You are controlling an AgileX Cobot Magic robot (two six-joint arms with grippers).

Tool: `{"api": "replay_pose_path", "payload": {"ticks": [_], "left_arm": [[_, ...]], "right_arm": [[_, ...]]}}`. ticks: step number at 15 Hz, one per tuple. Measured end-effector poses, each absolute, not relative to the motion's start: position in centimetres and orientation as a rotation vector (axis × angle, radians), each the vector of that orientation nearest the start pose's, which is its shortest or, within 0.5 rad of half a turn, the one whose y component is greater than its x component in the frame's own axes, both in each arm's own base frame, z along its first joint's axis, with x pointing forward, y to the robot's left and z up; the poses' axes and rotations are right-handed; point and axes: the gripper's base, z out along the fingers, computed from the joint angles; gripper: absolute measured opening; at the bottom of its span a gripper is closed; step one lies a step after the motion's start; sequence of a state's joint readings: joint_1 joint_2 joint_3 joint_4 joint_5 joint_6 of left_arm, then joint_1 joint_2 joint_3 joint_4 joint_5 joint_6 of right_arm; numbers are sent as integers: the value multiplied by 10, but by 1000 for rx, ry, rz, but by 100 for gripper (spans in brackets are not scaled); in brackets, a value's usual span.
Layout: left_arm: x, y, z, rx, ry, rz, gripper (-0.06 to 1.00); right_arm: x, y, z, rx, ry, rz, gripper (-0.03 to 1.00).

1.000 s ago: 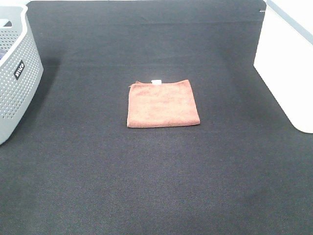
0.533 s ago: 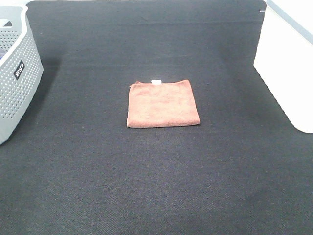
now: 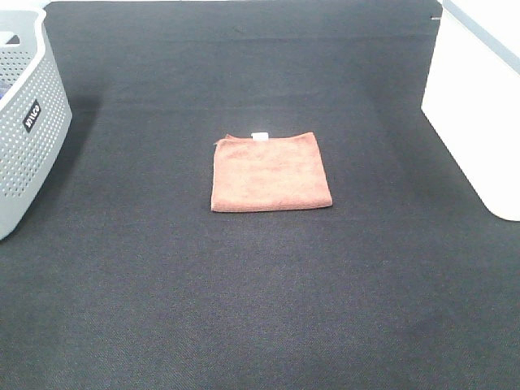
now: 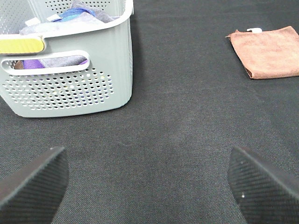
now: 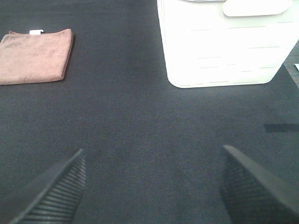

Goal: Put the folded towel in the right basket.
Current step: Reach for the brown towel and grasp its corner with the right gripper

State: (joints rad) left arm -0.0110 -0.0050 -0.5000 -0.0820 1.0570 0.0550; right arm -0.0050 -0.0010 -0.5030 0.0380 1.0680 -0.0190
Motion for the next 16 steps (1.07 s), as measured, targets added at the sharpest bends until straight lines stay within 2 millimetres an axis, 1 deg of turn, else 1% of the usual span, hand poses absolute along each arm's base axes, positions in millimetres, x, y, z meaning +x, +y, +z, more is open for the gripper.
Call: {"api": "replay_pose_path", "payload": {"ticks": [12,13,15,16], "left_arm": [[-6,-6,278,71,2032,-70,88],[-6,-6,278,71,2032,-70,88],[-6,-6,278,71,2032,-70,88],[-6,-6,278,71,2032,-70,88]], "right_arm": [[-5,3,278,-16,2049,31,73],[-3,3,278,-16,2058,31,73],[9,4,288,-13,2064,43,73],[9,4,288,-13,2064,43,73]]}}
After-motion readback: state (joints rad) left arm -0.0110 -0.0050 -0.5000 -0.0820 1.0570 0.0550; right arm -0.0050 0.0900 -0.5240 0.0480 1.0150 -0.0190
